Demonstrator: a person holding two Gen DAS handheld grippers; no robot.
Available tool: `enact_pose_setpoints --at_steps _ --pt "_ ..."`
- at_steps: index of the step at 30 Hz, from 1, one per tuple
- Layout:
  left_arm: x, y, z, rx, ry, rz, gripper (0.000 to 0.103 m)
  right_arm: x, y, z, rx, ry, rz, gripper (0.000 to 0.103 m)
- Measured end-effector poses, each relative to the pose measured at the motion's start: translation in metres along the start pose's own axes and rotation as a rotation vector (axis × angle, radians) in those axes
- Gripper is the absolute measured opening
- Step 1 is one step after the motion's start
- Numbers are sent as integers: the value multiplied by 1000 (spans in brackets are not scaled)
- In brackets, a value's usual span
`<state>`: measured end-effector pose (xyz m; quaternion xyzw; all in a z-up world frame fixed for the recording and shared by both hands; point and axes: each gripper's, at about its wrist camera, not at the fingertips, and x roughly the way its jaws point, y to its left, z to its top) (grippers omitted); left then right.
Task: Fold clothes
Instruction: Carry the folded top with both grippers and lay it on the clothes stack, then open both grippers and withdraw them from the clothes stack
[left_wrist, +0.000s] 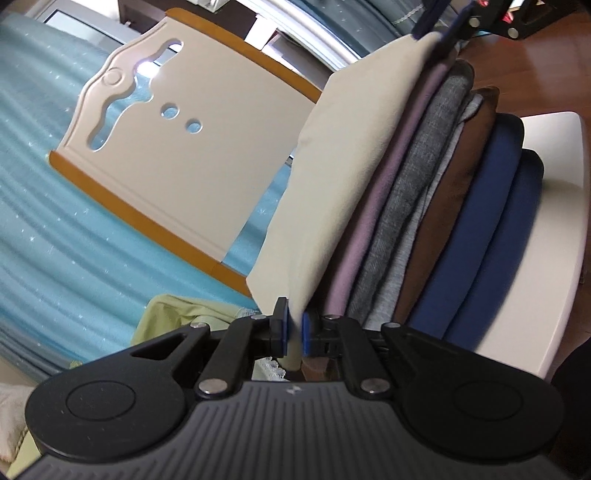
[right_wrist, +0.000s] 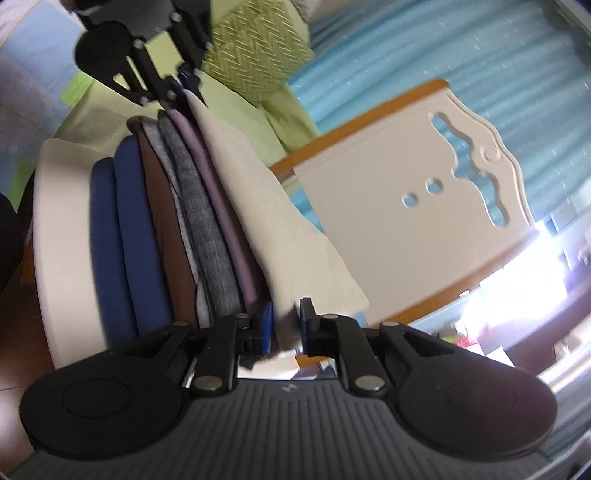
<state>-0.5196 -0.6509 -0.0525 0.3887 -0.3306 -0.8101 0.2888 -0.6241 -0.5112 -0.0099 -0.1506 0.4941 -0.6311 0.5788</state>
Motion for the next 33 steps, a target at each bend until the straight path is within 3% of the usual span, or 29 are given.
enact_pose_setpoints --at_steps 3,5,9,11,12,13,14,16,17,19,23,27,33 --pt "-16 -6 -6 -38 10 2 9 -5 2 -6 22 26 -13 28" --pt "-23 -8 -10 -59 11 3 9 -9 3 -11 51 37 -16 31" --pt "-49 -16 -22 -184 14 -7 15 -32 8 -19 189 23 -46 43" --pt "-66 -23 -31 -311 21 -33 16 -43 13 -22 301 7 -49 49" --pt "-74 -28 -36 -338 23 -38 21 -49 16 -24 387 -4 -47 56" --pt "-83 -31 -41 -430 24 -52 36 -56 19 -26 472 -15 -45 60" --pt "-92 -34 -46 -522 26 -67 44 -61 23 -27 543 -21 -45 68" --pt "-107 -40 -54 -655 32 -87 62 -70 31 -29 672 -30 -46 86" --pt "-112 -42 -57 -698 36 -94 65 -74 36 -31 736 -34 -47 100" --pt "-117 -45 -57 -745 40 -99 82 -80 45 -32 822 -31 -42 101" --pt "-129 -60 -57 -814 62 -84 101 -87 61 -36 933 -2 -14 102" --pt "-132 -67 -54 -851 91 -77 102 -90 71 -45 1028 53 52 102" --pt "-127 -63 -49 -900 99 -60 102 -92 72 -55 1079 91 72 102"
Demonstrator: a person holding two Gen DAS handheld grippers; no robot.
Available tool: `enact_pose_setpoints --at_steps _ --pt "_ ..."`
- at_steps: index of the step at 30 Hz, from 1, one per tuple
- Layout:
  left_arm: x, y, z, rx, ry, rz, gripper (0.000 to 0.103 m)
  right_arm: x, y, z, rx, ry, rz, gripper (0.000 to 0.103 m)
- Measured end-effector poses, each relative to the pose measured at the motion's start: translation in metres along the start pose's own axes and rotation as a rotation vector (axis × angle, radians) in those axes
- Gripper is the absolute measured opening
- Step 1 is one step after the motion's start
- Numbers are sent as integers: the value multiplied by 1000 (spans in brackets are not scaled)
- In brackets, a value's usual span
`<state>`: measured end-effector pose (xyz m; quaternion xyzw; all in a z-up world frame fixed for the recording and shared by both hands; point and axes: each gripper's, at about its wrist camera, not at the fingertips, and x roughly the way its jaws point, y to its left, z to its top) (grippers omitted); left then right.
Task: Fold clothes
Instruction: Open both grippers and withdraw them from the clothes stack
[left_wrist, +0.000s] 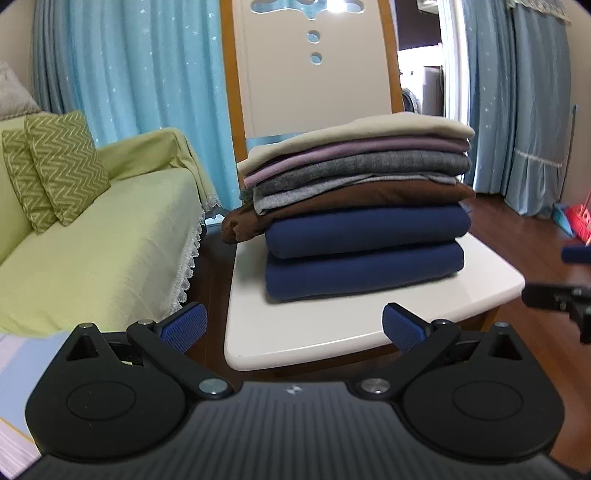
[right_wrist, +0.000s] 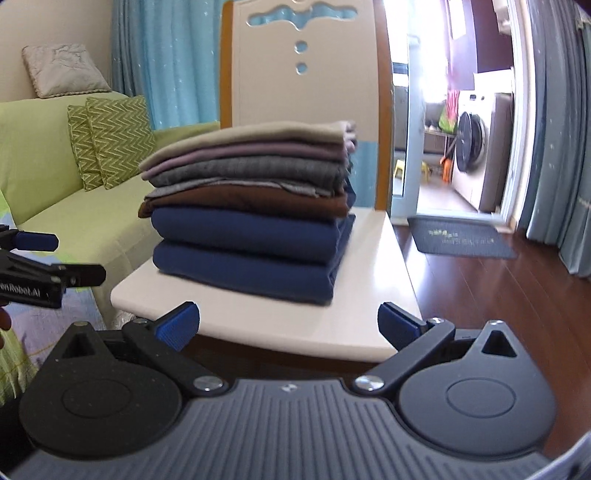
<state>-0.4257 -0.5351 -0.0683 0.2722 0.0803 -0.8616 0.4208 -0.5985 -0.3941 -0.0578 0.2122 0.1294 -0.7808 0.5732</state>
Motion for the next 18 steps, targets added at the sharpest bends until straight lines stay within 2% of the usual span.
enact_pose_setpoints --at_steps 7,18 --pt "11 -2 5 -20 51 -4 102 0 -1 1 9 5 11 102" --pt "16 -6 10 -60 42 -15 102 1 0 10 9 -1 25 102"
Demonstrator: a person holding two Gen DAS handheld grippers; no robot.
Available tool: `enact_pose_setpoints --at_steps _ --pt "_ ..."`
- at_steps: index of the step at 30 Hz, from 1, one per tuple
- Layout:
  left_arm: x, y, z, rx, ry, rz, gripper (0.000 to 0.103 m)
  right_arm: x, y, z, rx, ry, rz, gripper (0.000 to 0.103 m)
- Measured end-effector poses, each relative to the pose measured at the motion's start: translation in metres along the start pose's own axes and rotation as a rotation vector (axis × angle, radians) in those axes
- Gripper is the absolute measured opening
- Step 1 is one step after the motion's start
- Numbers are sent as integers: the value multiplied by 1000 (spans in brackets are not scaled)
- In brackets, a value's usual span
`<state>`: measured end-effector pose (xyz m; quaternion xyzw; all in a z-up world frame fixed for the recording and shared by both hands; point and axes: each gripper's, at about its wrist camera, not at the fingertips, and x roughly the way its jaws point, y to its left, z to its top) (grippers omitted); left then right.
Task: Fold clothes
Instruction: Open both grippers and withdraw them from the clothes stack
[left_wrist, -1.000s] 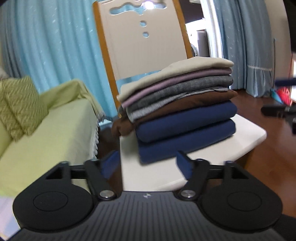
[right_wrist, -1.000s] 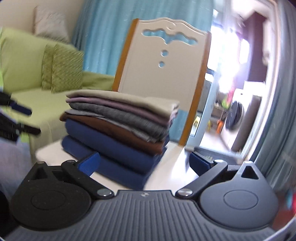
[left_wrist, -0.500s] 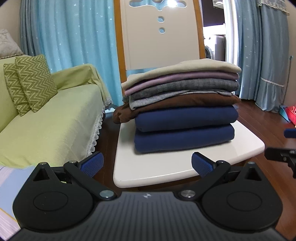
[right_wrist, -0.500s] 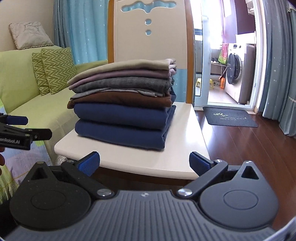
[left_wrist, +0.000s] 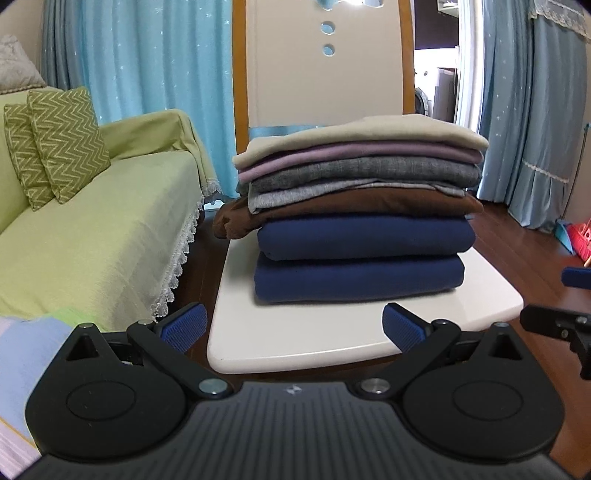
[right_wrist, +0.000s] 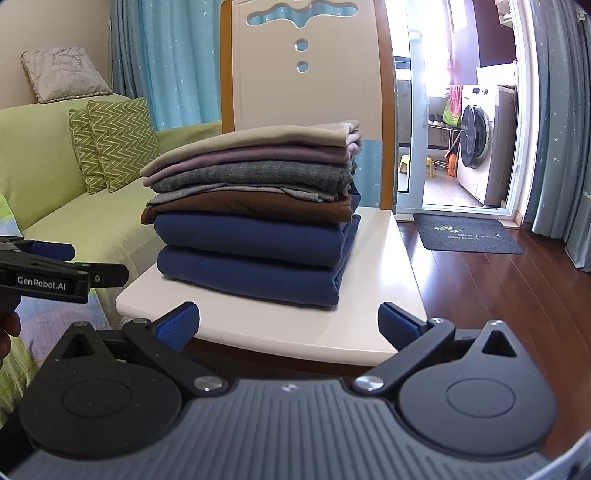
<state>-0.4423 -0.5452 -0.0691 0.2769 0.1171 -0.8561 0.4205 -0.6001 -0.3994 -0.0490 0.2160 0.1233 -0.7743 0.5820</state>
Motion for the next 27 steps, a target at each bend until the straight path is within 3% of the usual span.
enact_pose_setpoints --at_steps 19,27 --pt "5 -9 -6 24 29 26 102 5 0 2 12 13 8 102" --pt "0 -9 -5 26 6 31 102 10 4 5 -21 28 11 102"
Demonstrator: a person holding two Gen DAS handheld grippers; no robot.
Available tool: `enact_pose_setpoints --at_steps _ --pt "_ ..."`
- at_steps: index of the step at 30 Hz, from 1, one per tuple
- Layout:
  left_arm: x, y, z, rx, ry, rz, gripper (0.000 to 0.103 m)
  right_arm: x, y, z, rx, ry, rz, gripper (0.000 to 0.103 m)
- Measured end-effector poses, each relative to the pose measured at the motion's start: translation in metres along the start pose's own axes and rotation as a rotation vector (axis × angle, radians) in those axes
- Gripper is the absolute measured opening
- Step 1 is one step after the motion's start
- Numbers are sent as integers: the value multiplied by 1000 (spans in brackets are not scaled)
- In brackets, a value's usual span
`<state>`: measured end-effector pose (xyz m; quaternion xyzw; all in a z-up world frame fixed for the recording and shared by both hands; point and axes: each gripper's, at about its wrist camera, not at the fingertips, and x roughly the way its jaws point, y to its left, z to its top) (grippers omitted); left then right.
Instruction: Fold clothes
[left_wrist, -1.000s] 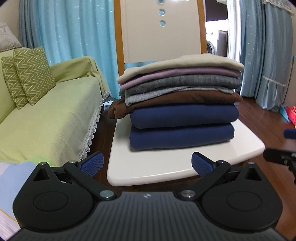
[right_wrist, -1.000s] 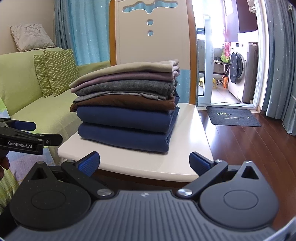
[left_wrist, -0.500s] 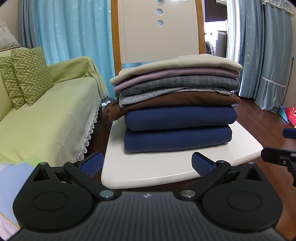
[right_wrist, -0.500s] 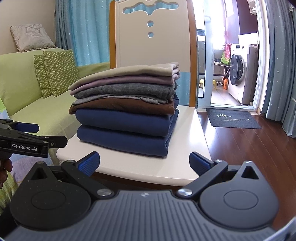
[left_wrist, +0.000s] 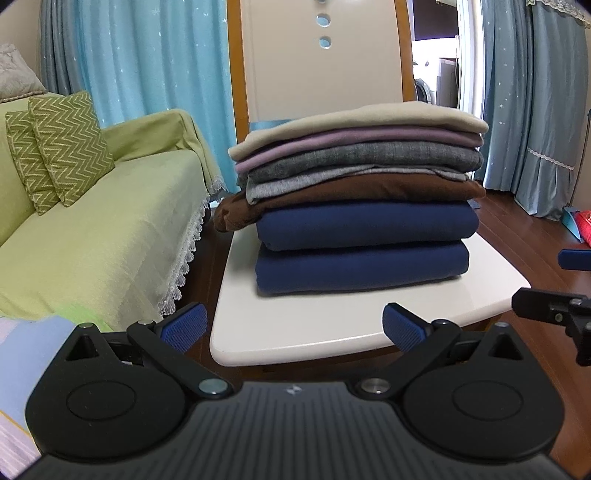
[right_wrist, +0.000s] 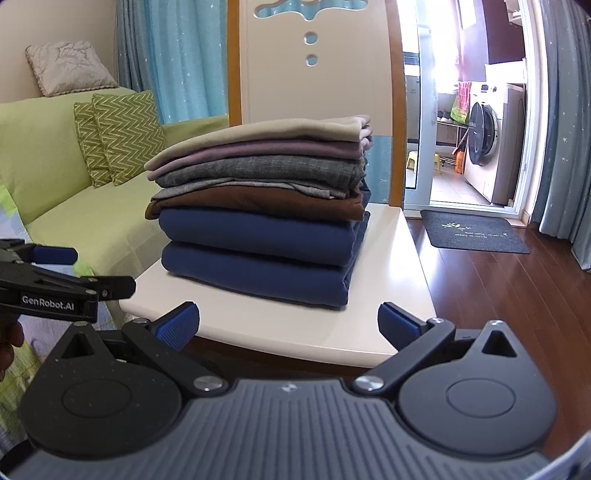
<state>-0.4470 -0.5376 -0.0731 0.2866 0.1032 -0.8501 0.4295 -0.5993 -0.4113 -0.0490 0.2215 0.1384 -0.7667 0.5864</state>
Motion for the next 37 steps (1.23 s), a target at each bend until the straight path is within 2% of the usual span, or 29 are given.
enact_pose_setpoints --at_steps 15,20,37 --pt "1 -8 2 36 -3 -41 102 4 -6 0 4 34 -71 102" --pt "3 -10 1 38 4 -41 102 8 -7 0 6 56 -123 102" --pt "3 -10 -2 23 -10 -59 102 10 -8 -2 27 63 -120 102"
